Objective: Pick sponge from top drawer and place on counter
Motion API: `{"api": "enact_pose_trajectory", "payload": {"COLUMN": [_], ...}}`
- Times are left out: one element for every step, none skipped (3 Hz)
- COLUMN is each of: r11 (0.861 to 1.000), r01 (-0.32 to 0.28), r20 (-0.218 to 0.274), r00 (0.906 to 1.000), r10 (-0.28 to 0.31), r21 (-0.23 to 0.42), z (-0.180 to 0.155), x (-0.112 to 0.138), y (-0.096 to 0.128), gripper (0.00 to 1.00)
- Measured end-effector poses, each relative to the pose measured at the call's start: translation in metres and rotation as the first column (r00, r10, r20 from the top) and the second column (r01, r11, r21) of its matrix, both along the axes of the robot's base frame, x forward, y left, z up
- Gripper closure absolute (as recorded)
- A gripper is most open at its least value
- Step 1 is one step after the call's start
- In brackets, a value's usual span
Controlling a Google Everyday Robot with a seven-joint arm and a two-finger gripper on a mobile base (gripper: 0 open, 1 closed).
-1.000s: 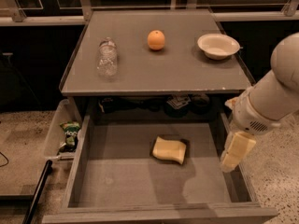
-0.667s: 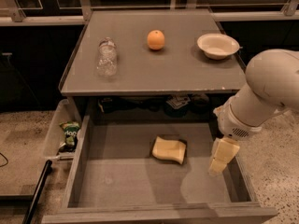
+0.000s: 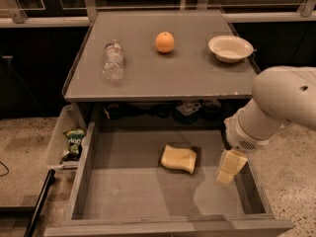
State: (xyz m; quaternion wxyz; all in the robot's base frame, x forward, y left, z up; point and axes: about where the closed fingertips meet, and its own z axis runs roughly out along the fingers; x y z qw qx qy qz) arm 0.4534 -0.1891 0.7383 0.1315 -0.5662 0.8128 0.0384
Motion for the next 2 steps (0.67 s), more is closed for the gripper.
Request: {"api": "enact_pose_trajectory", "payload": {"r11": [0.999, 0.995], "r01": [0.018, 0.011], "r20": [0.043, 0.084], "r00": [0.9989, 0.9963], "r10": [-0.020, -0.020], "r21": [0.034, 0.099], "z": [-0.043, -0.075], "x": [0.020, 0.038], "y": [0.000, 0.007], "gripper": [0.00, 0.00]}}
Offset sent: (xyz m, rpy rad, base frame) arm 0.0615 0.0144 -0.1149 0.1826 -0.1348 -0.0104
